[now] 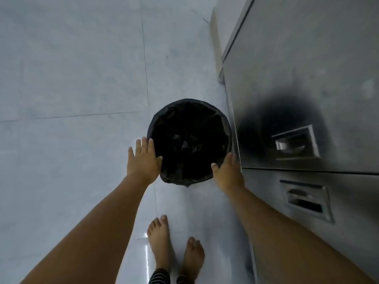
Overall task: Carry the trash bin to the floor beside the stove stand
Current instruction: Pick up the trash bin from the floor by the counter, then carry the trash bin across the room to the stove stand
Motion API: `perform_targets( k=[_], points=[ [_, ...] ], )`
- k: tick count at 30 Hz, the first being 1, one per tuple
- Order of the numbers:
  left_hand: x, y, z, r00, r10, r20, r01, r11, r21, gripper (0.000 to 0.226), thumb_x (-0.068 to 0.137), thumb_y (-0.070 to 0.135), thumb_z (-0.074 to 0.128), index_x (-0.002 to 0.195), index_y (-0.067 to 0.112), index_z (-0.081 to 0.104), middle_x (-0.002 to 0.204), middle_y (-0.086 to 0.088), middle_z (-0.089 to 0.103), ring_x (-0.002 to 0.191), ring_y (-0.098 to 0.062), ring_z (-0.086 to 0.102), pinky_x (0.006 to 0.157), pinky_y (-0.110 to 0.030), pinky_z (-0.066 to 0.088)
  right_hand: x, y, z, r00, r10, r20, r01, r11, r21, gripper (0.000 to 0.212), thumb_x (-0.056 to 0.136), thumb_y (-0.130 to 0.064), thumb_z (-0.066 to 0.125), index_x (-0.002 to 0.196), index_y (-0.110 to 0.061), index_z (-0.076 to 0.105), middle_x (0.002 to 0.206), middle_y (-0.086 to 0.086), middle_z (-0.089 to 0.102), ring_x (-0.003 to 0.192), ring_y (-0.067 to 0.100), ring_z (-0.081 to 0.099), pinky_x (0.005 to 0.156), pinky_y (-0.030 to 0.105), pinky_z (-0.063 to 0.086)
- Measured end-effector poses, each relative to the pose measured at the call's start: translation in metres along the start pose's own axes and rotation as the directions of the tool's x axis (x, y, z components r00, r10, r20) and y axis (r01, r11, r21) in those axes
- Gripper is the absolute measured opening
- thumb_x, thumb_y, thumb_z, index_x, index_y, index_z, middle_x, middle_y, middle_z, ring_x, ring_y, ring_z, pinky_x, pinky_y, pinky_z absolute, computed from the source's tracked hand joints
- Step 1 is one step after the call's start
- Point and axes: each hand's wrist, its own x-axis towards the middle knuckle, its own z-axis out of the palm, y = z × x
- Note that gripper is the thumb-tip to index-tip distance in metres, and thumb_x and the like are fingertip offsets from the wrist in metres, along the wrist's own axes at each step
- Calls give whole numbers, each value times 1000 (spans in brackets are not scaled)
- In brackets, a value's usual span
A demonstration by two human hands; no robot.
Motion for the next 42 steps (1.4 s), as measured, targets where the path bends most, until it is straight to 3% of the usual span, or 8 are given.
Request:
perform_targets(
  k=[5,10,13,16,21,35,39,42],
  points=[
    [49,-5,36,995,-71,-68,63,992,-113,74,104,40,29,159,4,-4,168,-16,3,155,-32,1,124,-48,7,57,14,20,995,41,-88,-33,996,88,82,99,-38,46,157,-6,-1,166,11,3,152,29,15,119,45,27],
    [65,2,42,979,-172,-109,123,927,-355,75,100,33,43,158,0,7,165,-17,18,152,-33,16,122,-49,13,81,10,26,979,134,-151,-72,931,358,77,97,-39,50,157,-11,12,161,10,28,145,31,33,113,45,37],
    [75,5,33,960,-276,-34,211,801,-560,61,93,27,51,146,2,34,142,-20,48,131,-42,45,113,-51,32,81,0,27,972,202,-123,-97,814,572,56,96,-35,54,143,-10,37,134,9,56,122,32,57,88,35,47],
    [74,8,22,936,-331,118,309,618,-723,64,88,33,55,142,5,36,137,-19,53,123,-44,53,105,-53,43,77,-6,27,964,260,-53,-150,699,699,51,97,-33,55,139,-9,38,127,10,59,116,31,59,82,31,44],
    [55,12,15,915,-340,218,362,453,-814,65,94,33,60,145,5,32,141,-17,53,126,-39,53,100,-43,44,62,-8,22,955,297,-6,-196,646,738,59,95,-38,57,141,-6,39,132,13,58,119,33,57,85,32,43],
    [-80,2,-77,901,-388,194,333,333,-882,74,89,41,66,143,3,33,139,-18,54,125,-40,54,102,-46,44,-70,-43,-68,972,234,-2,-164,688,707,59,93,-40,58,138,-5,41,130,15,59,115,34,58,81,34,41],
    [-136,-2,-123,905,-393,162,283,272,-920,76,86,38,71,142,2,34,139,-19,54,126,-40,54,104,-47,45,-128,-65,-109,977,210,-39,-122,697,707,66,93,-40,59,142,-3,36,138,17,55,123,36,55,96,40,44],
    [-176,-12,-165,909,-390,146,256,246,-935,77,86,38,71,143,1,34,140,-19,54,126,-40,54,105,-48,45,-171,-88,-144,982,184,-34,-105,691,715,67,93,-40,59,142,-1,35,138,19,53,124,38,54,98,41,44]
  ],
)
